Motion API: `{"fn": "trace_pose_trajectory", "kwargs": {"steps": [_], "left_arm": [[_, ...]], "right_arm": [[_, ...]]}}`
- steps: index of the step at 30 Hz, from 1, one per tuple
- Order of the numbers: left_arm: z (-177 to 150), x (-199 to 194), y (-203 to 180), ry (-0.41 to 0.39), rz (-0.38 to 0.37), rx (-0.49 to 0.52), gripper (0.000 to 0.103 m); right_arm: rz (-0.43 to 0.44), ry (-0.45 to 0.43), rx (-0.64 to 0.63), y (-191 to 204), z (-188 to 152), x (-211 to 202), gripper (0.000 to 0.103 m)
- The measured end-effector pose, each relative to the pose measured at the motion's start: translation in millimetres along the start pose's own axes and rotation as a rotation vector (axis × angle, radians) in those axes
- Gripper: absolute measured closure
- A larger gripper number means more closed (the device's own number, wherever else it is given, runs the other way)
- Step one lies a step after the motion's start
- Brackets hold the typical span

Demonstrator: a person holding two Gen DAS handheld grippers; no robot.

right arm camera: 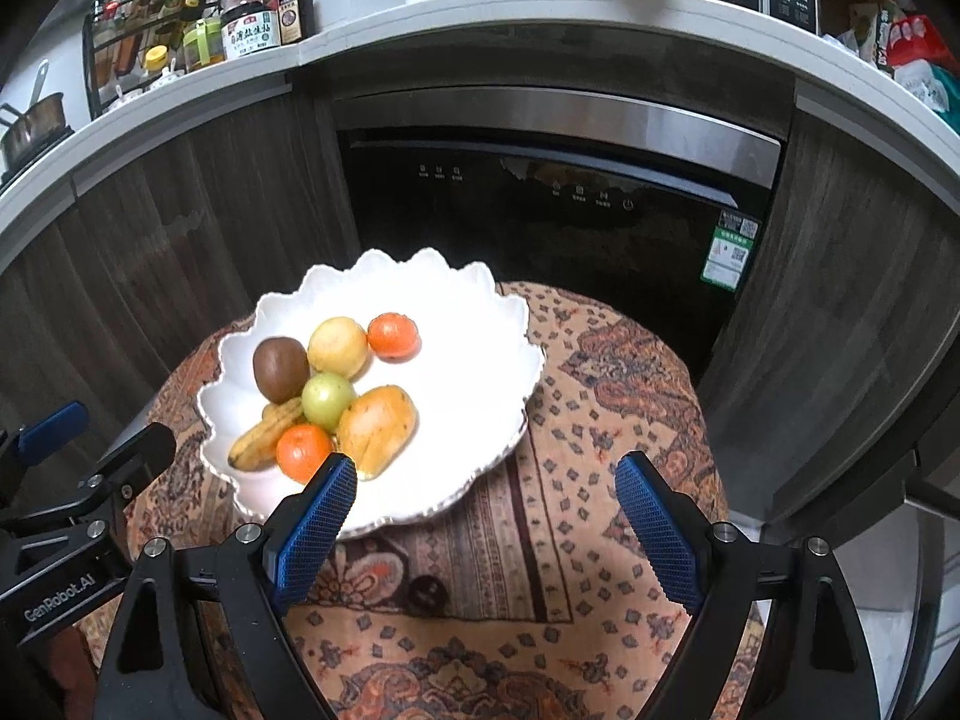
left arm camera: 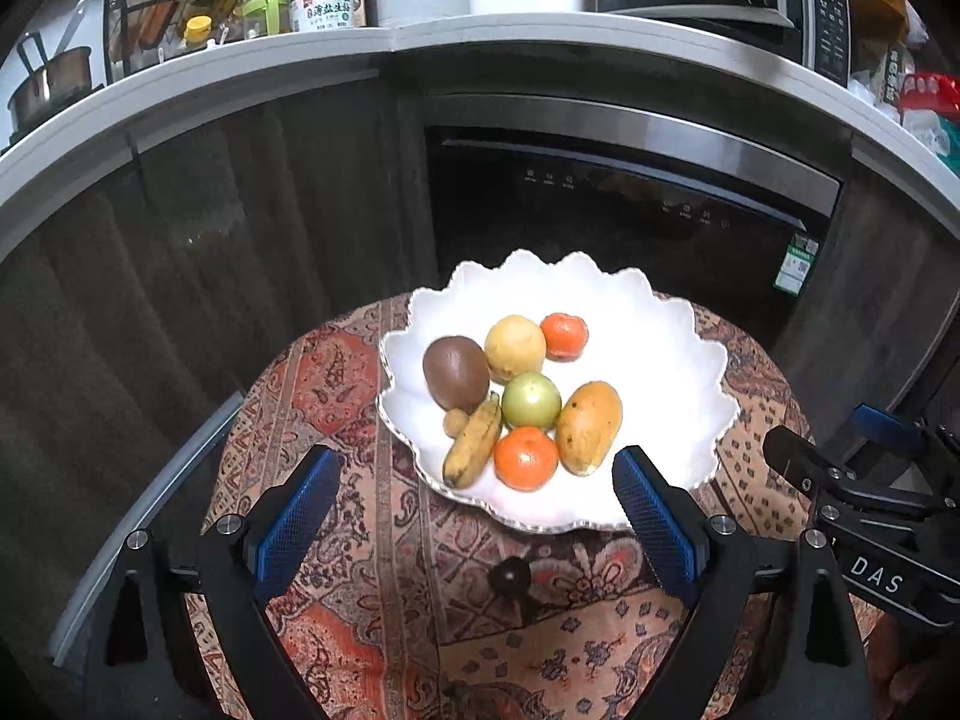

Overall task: Organize fruits
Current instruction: 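Raise both open tools from the bowl toward the dark plums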

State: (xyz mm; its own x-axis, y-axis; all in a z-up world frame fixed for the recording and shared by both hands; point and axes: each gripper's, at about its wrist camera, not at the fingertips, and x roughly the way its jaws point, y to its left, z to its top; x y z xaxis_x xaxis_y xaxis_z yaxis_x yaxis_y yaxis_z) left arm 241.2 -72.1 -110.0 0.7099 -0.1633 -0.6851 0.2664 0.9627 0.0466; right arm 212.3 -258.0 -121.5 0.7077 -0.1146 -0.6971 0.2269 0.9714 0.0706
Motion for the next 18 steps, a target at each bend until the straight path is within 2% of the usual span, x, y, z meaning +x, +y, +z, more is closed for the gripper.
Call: {"fn": "trace_pose_trajectory", "kwargs": {"steps": [18], "left_arm": [[-51, 35, -3, 0.092, -0.002, 0.03, 0.011]], "right_arm": [[-0.023, 0.069, -0.007, 2, -48, 25, 0.014]]}}
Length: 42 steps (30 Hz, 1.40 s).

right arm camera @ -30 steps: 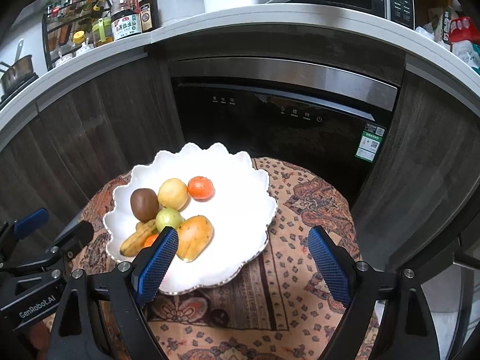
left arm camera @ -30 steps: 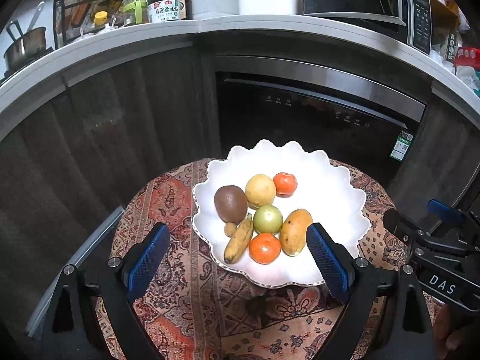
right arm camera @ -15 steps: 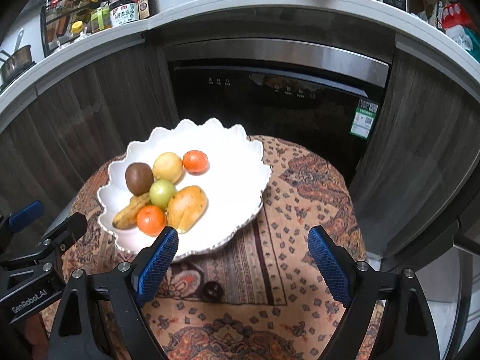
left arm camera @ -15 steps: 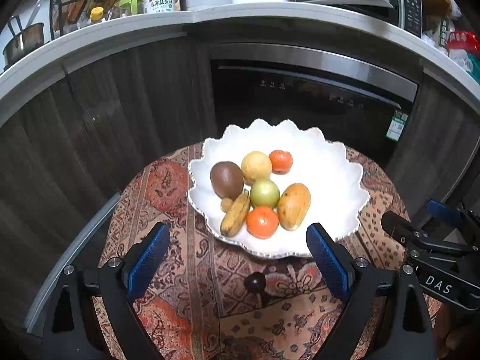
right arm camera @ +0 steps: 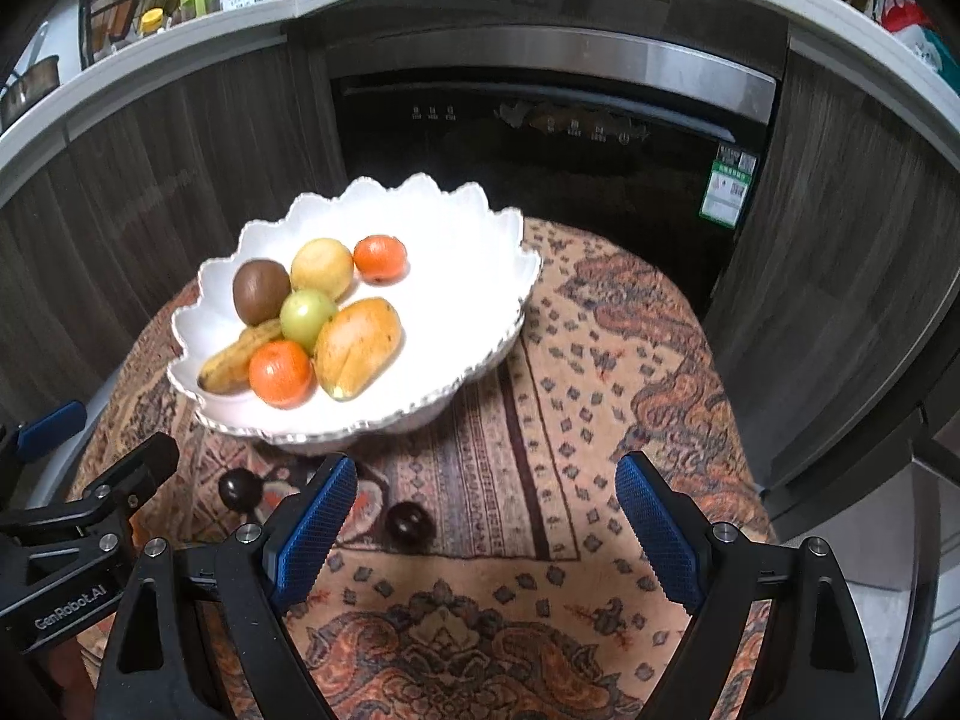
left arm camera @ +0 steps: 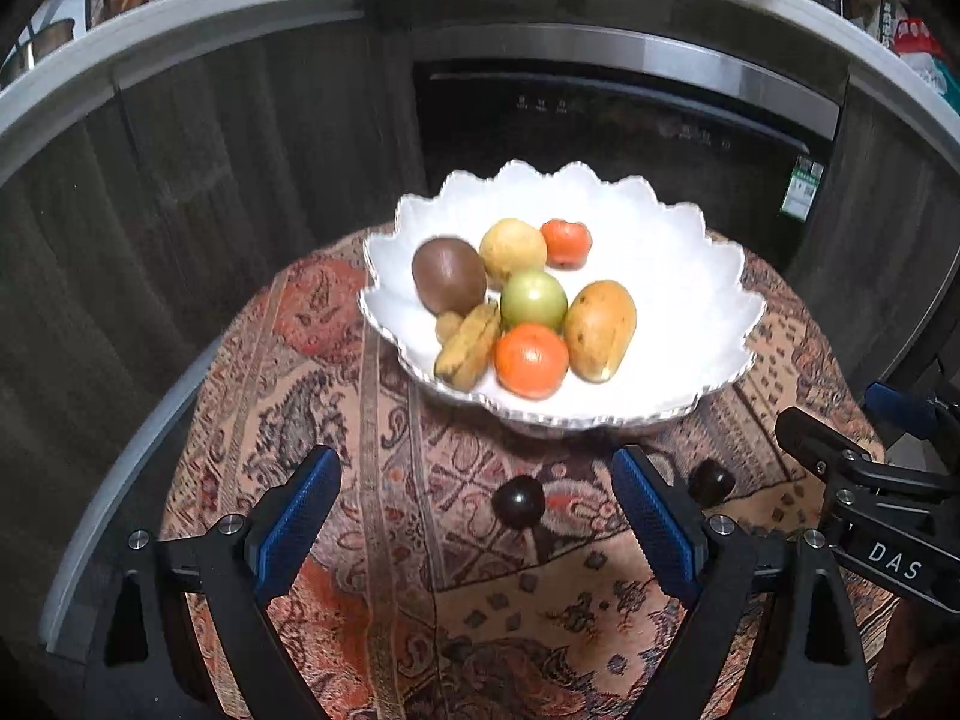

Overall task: Organize fruits
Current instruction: 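Raise both open tools from the bowl toward the dark plums, then close the left tool on one dark plum while the right tool closes on the other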

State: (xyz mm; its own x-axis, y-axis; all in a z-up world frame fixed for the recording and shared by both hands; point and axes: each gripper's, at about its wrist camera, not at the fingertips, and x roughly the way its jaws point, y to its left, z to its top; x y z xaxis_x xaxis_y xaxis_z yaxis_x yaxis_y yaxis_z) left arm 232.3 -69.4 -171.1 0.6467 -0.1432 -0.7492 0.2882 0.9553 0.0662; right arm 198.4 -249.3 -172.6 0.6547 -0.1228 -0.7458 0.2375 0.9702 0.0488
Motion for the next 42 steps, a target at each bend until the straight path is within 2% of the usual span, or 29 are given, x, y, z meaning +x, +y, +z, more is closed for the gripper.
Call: {"fn": "trace_pose_trajectory", "kwargs": {"steps": [9, 12, 17, 21, 23, 25, 30, 35, 42], "left_arm": [[-16, 33, -2, 0.07, -0.007, 0.0, 0.016], [-18, 43, -5, 0.082, -0.005, 0.009, 0.021], [-20, 57, -6, 0.097, -0.021, 0.012, 0.033], [-22, 65, -9, 0.11, -0.038, 0.017, 0.039], [-22, 70, -11, 0.121, -0.045, 0.023, 0.048], [-23, 75, -13, 0.136, -0.052, 0.029, 0.053], [-25, 78, -17, 0.133, -0.06, 0.035, 0.057], [-24, 78, -21, 0.126, -0.09, 0.043, 0.075], [-28, 72, -19, 0.127, -0.107, 0.023, 0.075]], "right_arm": [[0.001, 0.044, -0.004, 1, -16, 23, 0.014], [0.002, 0.059, 0.0, 1, -19, 31, 0.014], [0.008, 0.087, 0.004, 1, -22, 43, 0.014], [0.014, 0.095, 0.005, 2, -24, 48, 0.014], [0.017, 0.107, 0.008, 1, -24, 52, 0.014], [0.015, 0.113, 0.011, 0, -23, 54, 0.014], [0.022, 0.108, 0.009, 1, -23, 54, 0.014], [0.021, 0.107, 0.01, 1, -24, 54, 0.014], [0.041, 0.097, 0.005, 4, -26, 48, 0.014]]}}
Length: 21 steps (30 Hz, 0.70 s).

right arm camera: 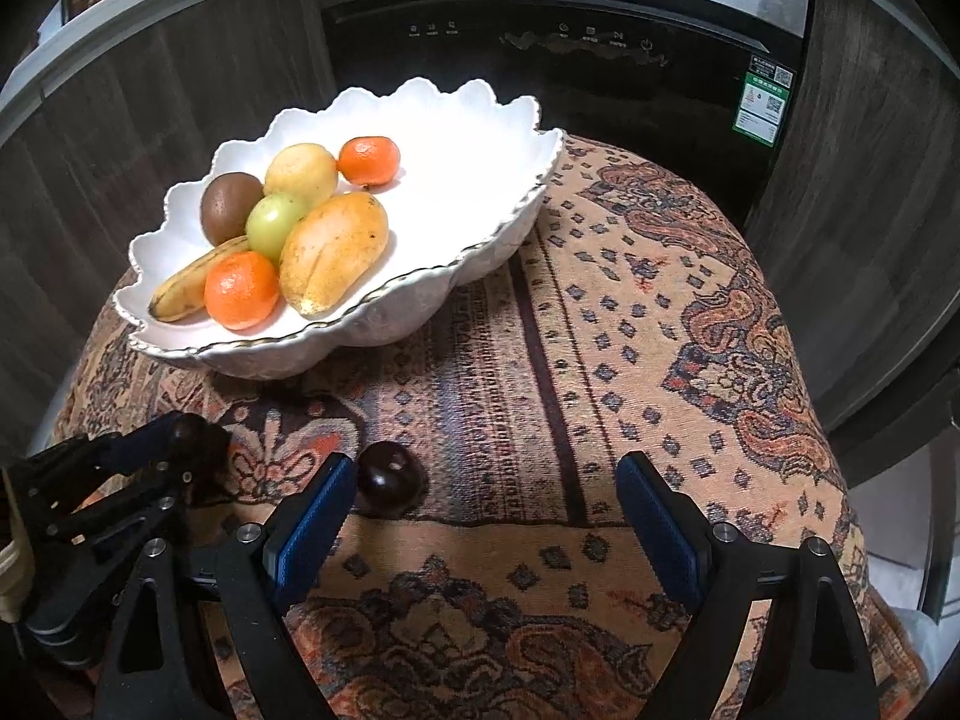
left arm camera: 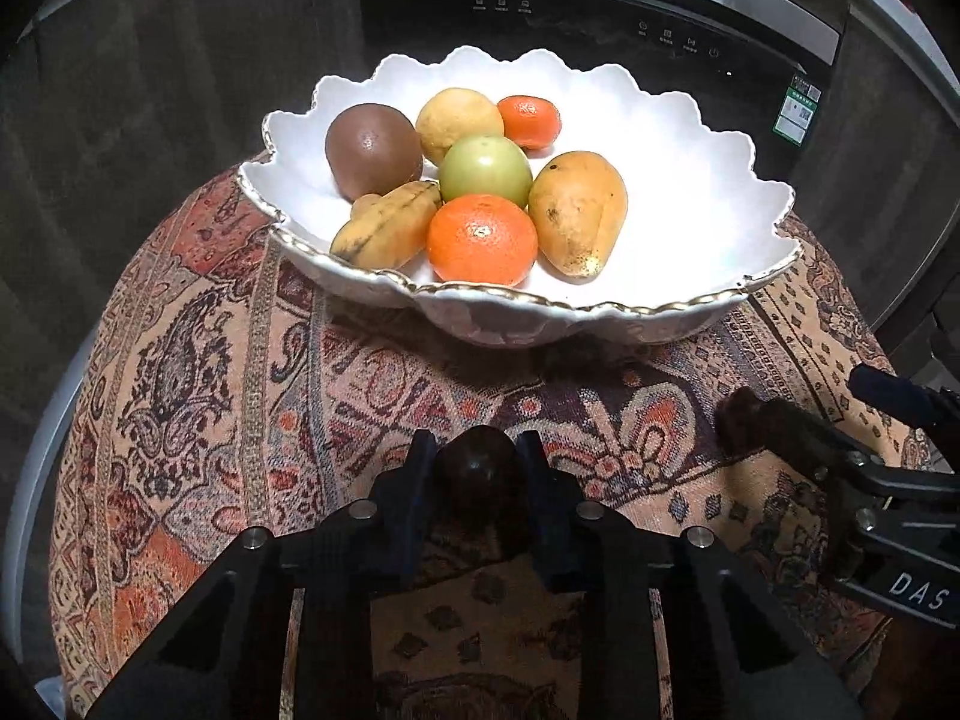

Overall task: Organize fruits
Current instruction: 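Close the left tool on one dark plum while the right tool closes on the other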

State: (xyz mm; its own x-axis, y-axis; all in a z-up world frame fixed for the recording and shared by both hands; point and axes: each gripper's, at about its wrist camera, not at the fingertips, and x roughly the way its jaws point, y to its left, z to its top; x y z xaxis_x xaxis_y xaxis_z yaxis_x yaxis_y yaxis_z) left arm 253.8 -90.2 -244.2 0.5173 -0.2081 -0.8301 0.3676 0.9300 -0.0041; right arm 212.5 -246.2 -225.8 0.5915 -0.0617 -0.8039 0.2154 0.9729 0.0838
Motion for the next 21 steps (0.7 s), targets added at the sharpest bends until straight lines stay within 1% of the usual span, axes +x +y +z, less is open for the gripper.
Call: {"fn": "trace_pose_trajectory", "kwargs": {"steps": [8, 10, 12, 13, 16, 17, 18, 19, 21], "left_arm": [[-4, -8, 18, -0.015, 0.01, -0.034, 0.075], [-5, -8, 21, -0.021, 0.023, -0.032, 0.075], [-5, -8, 27, -0.02, 0.021, -0.043, 0.075], [-4, -7, 28, -0.02, 0.021, -0.05, 0.075], [-5, -8, 32, -0.019, 0.026, -0.055, 0.075], [-8, -10, 34, -0.018, 0.026, -0.057, 0.075], [-8, -10, 34, -0.017, 0.027, -0.059, 0.075], [-9, -11, 33, -0.017, 0.026, -0.059, 0.075], [-9, -12, 32, -0.017, 0.026, -0.056, 0.075]], "right_arm": [[0.02, 0.009, -0.041, 17, -1, 7, 0.015], [0.014, 0.015, -0.058, 21, -1, 12, 0.023], [0.016, 0.043, -0.068, 25, 0, 21, 0.038], [0.013, 0.054, -0.07, 27, 0, 24, 0.04], [-0.007, 0.037, -0.087, 30, 0, 26, 0.042], [-0.01, 0.032, -0.089, 31, 0, 26, 0.046], [-0.013, 0.026, -0.092, 31, 0, 25, 0.053], [-0.014, 0.022, -0.098, 31, 0, 25, 0.056], [-0.002, 0.016, -0.104, 31, 0, 24, 0.075]]}}
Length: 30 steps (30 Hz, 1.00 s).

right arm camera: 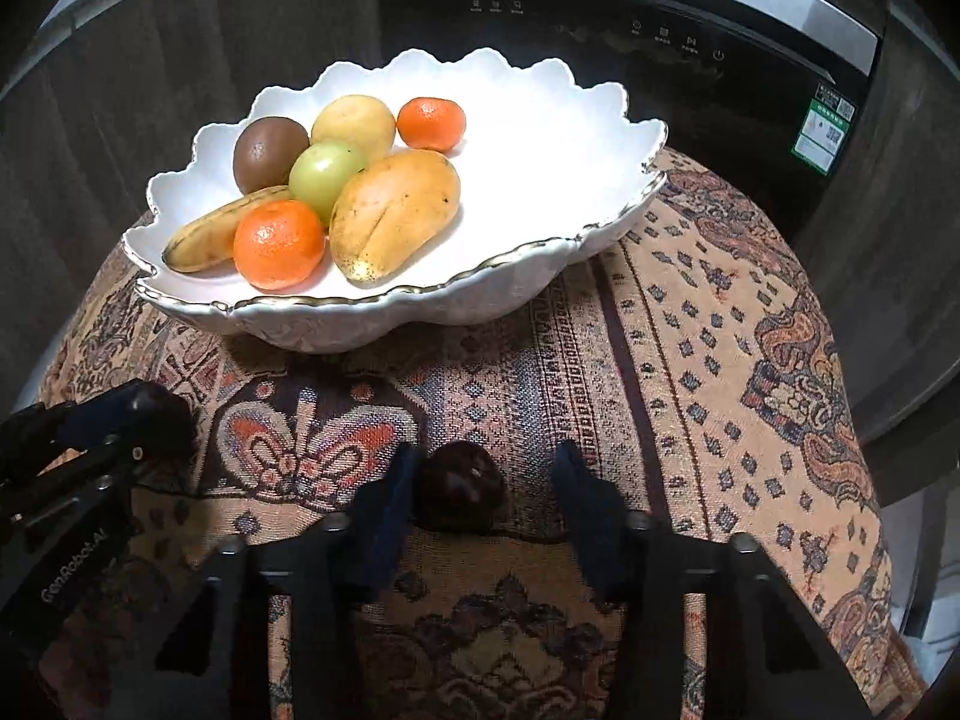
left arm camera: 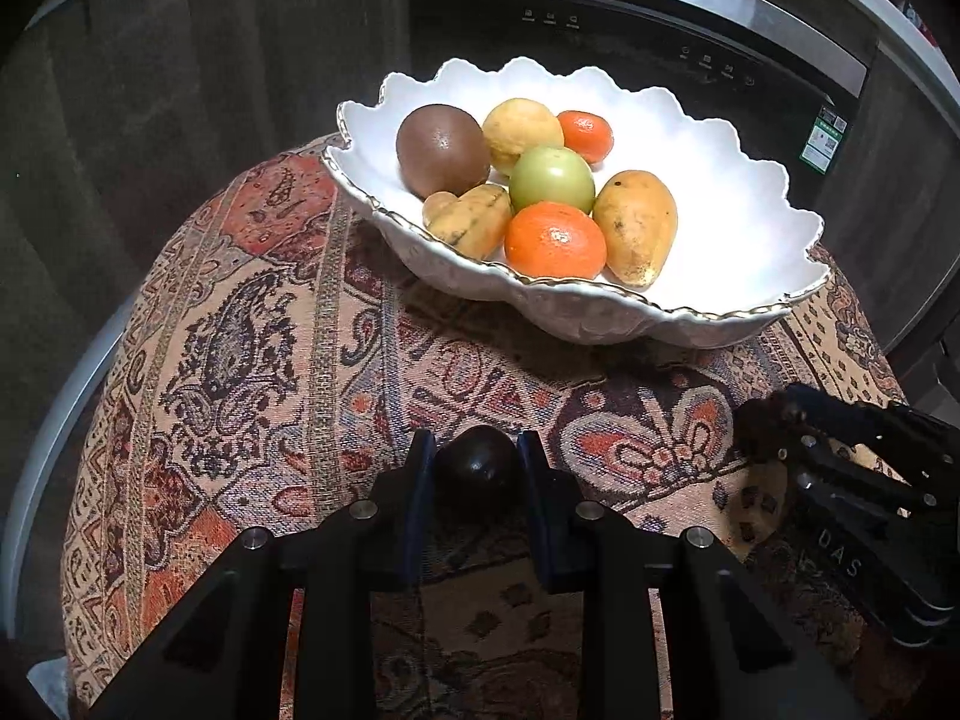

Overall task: Organize fruits
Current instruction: 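Close the left tool on one dark plum while the right tool closes on the other, then carry both dark plums over the bowl and open both tools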

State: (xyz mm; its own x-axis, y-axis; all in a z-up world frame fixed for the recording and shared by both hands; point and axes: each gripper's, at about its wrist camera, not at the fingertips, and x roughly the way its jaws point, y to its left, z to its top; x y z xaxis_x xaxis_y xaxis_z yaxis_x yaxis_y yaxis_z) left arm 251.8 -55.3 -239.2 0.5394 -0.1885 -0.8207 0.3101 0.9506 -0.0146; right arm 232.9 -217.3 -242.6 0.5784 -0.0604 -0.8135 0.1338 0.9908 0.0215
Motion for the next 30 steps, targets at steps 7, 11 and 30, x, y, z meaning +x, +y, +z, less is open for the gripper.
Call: {"fn": "trace_pose_trajectory", "kwargs": {"steps": [7, 11, 30], "left_arm": [[0, -10, -8, -0.014, 0.01, 0.012, 0.075], [1, -19, -13, -0.024, 0.009, 0.024, 0.075], [54, -65, -31, -0.121, -0.001, 0.069, 0.075]], "right_arm": [[-0.002, -0.004, 0.034, -9, -1, -7, 0.076], [-0.005, -0.024, 0.051, -17, 0, -20, 0.076], [0.018, -0.119, 0.076, -35, 41, -72, 0.076]]}}
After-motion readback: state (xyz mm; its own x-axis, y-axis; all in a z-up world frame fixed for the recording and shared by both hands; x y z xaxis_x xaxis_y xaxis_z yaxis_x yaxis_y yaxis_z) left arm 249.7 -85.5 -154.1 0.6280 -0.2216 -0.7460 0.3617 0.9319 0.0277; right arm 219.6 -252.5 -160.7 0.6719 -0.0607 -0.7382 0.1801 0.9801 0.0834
